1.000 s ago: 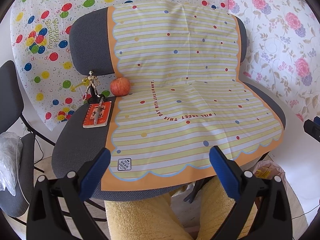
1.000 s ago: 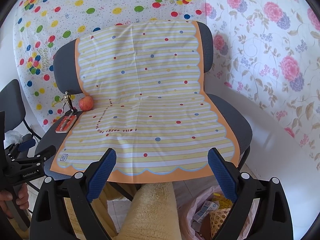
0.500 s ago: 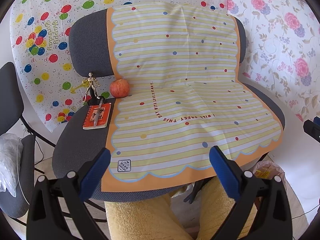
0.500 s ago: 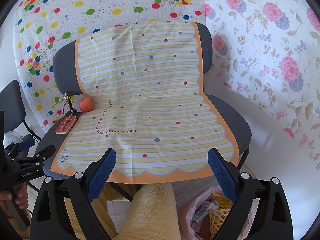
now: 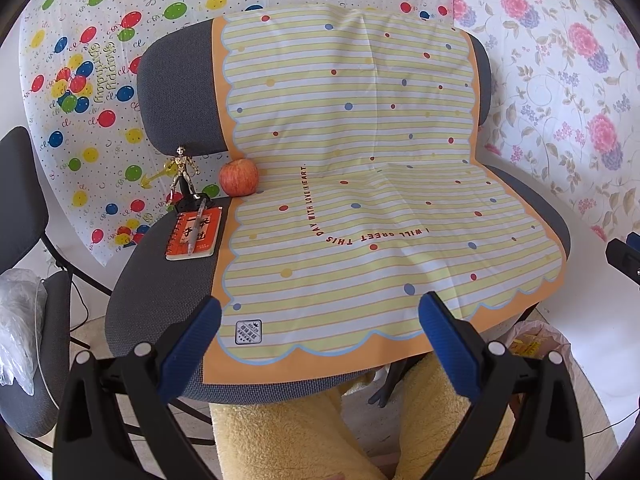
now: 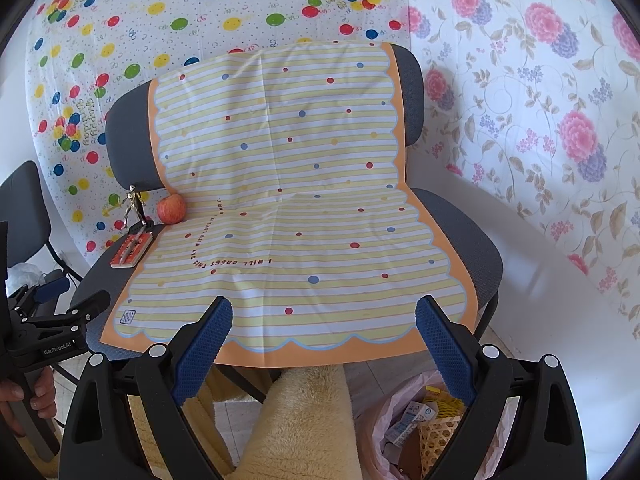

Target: Collect trash

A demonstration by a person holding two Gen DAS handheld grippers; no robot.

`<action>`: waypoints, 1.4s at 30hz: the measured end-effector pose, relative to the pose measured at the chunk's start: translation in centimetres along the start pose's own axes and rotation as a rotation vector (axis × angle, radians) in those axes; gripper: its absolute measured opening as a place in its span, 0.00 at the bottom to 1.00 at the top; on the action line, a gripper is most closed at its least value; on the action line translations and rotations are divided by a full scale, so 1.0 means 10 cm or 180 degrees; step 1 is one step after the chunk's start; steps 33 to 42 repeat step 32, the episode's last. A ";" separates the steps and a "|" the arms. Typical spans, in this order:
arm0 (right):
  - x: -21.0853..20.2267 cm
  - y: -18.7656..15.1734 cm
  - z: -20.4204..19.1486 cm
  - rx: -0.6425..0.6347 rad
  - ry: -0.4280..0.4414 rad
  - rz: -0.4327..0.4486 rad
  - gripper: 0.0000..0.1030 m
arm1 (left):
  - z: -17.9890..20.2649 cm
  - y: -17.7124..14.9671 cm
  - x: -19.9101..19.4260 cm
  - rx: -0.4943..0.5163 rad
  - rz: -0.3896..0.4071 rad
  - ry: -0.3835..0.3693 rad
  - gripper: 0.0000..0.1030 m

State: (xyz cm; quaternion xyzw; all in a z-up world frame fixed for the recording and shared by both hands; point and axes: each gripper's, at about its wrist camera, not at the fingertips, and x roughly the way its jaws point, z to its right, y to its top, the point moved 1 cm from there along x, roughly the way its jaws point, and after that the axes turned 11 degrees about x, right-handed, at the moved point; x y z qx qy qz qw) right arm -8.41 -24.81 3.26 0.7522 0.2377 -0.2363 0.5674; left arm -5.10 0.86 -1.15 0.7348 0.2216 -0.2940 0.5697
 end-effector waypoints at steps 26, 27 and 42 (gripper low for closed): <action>0.35 0.02 0.13 -0.0003 -0.0077 -0.0096 0.90 | 0.14 0.06 0.21 0.0170 0.0030 -0.0152 0.93; 0.47 0.04 0.15 -0.0040 -0.0120 -0.0114 0.90 | 0.14 0.06 0.27 0.0170 -0.0026 -0.0149 0.93; 1.29 0.36 0.41 -0.0070 -0.0143 -0.0238 0.90 | 0.06 0.06 0.56 0.0042 -0.0220 -0.0157 0.93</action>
